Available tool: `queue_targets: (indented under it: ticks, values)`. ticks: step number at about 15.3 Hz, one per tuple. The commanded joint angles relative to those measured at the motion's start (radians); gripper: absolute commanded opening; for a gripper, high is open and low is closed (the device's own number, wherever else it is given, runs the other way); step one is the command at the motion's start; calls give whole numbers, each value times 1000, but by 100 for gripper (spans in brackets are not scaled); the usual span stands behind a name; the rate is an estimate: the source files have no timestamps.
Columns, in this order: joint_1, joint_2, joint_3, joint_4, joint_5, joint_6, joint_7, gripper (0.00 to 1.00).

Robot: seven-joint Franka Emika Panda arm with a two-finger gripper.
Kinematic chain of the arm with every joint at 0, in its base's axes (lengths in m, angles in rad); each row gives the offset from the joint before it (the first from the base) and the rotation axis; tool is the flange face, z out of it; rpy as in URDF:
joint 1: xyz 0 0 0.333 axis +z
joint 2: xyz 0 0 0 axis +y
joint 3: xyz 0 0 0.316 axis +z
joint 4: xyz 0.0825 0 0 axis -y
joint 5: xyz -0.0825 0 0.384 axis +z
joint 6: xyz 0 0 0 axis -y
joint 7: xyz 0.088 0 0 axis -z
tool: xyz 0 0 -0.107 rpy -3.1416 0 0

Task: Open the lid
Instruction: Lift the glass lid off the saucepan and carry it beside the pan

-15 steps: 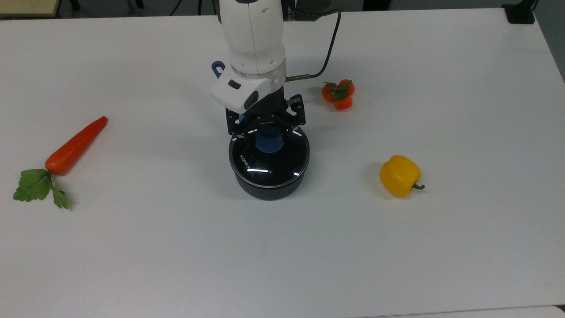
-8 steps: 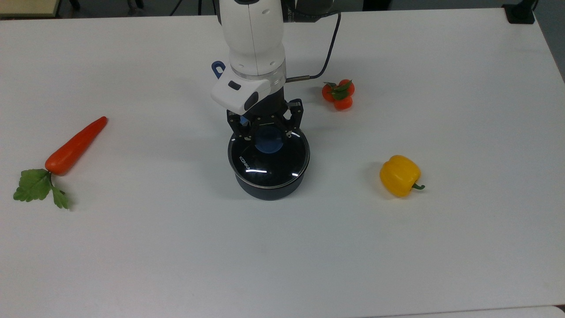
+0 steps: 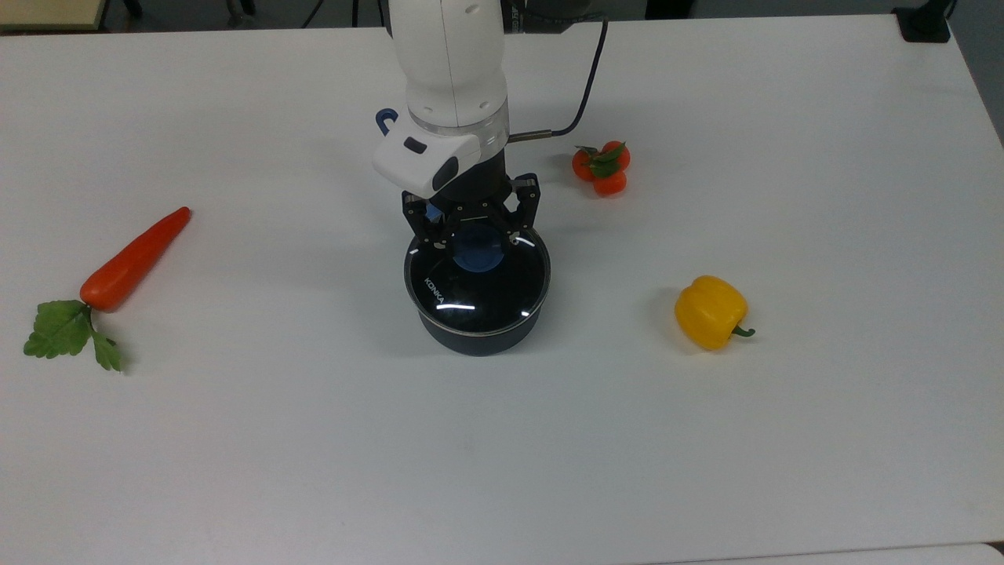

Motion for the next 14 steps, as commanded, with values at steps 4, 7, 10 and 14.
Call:
queue_targets:
  ticks: [4,7,10,14]
  values:
    - [-38,-140,-9,-18,-5,-148,45,39]
    - [-125,-197,-9,-65,-5,-151,28,39]
    - [-217,-205,-14,-92,-5,-151,-21,39]
    - [-312,-202,-14,-176,-5,-111,-74,39]
